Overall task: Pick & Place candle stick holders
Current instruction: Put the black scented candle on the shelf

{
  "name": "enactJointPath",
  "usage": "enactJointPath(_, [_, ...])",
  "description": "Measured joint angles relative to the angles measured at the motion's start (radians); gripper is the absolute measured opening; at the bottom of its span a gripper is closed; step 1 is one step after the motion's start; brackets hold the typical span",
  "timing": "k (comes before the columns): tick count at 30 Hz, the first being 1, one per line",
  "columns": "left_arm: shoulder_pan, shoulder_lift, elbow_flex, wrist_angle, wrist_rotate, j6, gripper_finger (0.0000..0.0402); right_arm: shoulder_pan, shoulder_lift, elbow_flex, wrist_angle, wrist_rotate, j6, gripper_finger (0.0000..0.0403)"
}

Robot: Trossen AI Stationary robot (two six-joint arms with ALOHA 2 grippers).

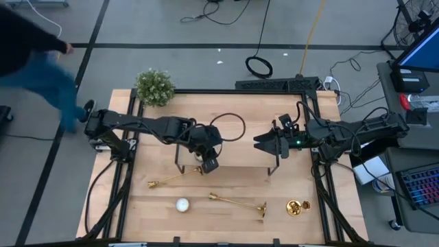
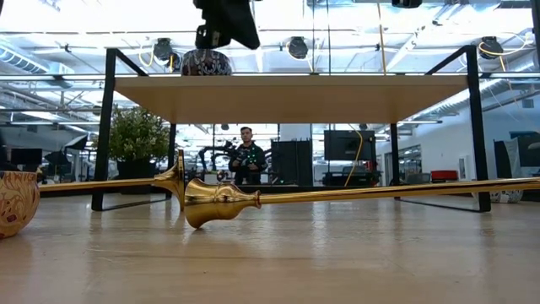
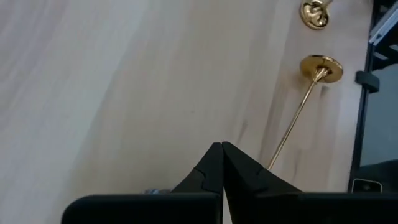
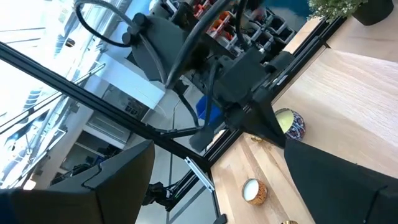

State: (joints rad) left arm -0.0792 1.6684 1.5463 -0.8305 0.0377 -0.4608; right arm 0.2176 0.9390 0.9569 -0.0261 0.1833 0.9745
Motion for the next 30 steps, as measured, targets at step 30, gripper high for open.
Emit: enactJointPath(30, [-0.008, 0.013, 0.0, -0.17, -0.068, -0.014, 0.0001, 0.0, 0.0, 0.0, 0.002, 0.008, 0.008, 0.0357])
